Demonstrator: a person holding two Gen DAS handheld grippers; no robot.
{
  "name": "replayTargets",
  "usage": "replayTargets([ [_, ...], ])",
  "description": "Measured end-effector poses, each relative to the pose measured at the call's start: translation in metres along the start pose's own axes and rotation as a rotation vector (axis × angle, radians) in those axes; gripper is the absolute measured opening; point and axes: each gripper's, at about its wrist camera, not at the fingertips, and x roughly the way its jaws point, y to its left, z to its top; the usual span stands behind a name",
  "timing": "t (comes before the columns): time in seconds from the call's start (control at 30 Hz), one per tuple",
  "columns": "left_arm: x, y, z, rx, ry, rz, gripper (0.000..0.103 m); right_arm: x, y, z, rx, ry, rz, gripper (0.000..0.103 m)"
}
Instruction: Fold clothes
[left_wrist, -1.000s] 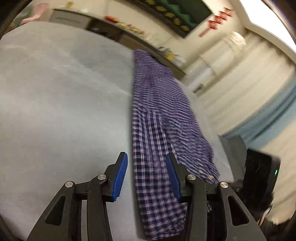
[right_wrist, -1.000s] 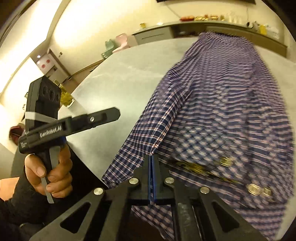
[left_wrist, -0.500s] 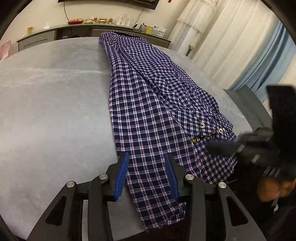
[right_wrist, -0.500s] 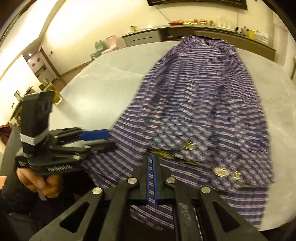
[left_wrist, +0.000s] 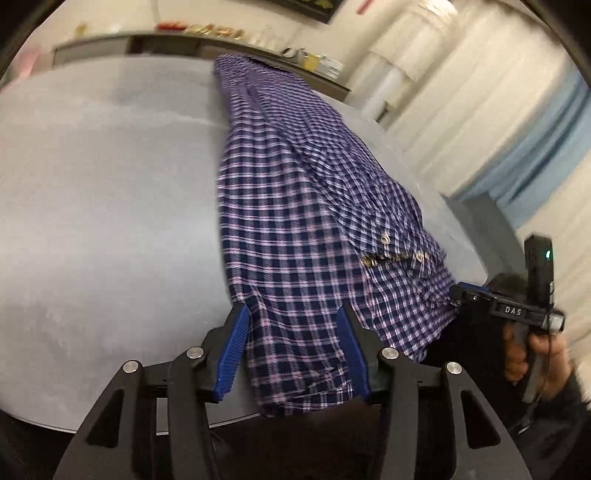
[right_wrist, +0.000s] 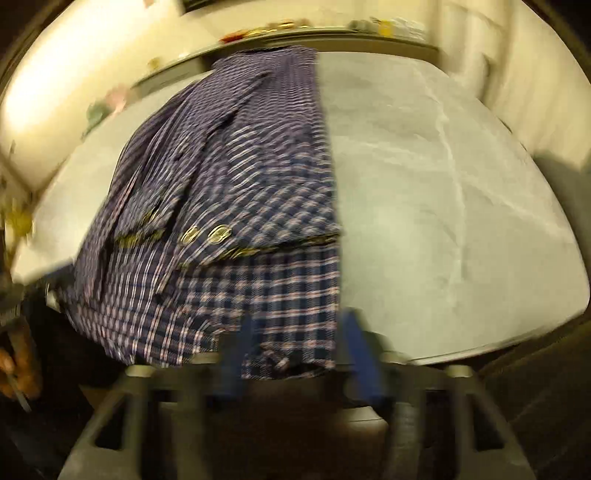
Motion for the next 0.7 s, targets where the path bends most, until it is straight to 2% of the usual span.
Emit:
replayTargets([
  [0.03, 0.003, -0.003, -0.001, 0.015, 0.010, 0.019, 0.002, 0.002, 0.004, 0.002, -0.033, 0.005, 0.013, 0.005],
  [0.07, 0.004, -0.004, -0.002, 0.008, 0.011, 0.019, 0.002, -0.008, 0.007, 0.003, -0.048, 0.009, 0.029, 0.005],
  [0.13, 0.000, -0.004, 0.000, -0.045, 0.013, -0.075, 0.001, -0.031, 0.016, 0.007, -0.059, -0.008, 0.104, 0.005],
  [0.23, -0.015, -0.001, 0.025, -0.165, 0.015, -0.280, 0.000, -0.061, 0.003, 0.064, -0.036, -0.091, 0.226, 0.005],
  [0.27, -0.019, 0.001, 0.042, -0.195, 0.005, -0.327, 0.000, -0.073, -0.004, 0.087, -0.022, -0.123, 0.263, 0.005],
  [0.33, -0.021, 0.010, 0.095, -0.244, -0.034, -0.370, 0.000, -0.077, -0.024, 0.142, 0.026, -0.170, 0.307, 0.005],
  [0.4, -0.009, 0.027, 0.162, -0.289, -0.088, -0.333, 0.000, -0.066, -0.044, 0.196, 0.080, -0.198, 0.328, 0.005],
  [0.43, 0.001, 0.037, 0.191, -0.313, -0.109, -0.289, 0.001, -0.046, -0.056, 0.210, 0.115, -0.179, 0.327, 0.008],
  [0.5, 0.030, 0.065, 0.233, -0.372, -0.113, -0.190, 0.003, -0.006, -0.080, 0.238, 0.185, -0.141, 0.325, 0.019],
  [0.53, 0.045, 0.078, 0.246, -0.398, -0.103, -0.153, 0.007, 0.014, -0.092, 0.252, 0.220, -0.122, 0.324, 0.041],
  [0.57, 0.060, 0.091, 0.259, -0.423, -0.093, -0.115, 0.012, 0.032, -0.103, 0.263, 0.253, -0.105, 0.323, 0.052],
  [0.6, 0.068, 0.101, 0.264, -0.438, -0.098, -0.105, 0.026, 0.035, -0.110, 0.256, 0.274, -0.100, 0.329, 0.053],
  [0.63, 0.066, 0.107, 0.260, -0.438, -0.119, -0.121, 0.035, 0.038, -0.117, 0.249, 0.294, -0.095, 0.335, 0.053],
  [0.7, 0.057, 0.114, 0.242, -0.429, -0.165, -0.139, 0.044, 0.044, -0.130, 0.235, 0.331, -0.086, 0.349, 0.053],
])
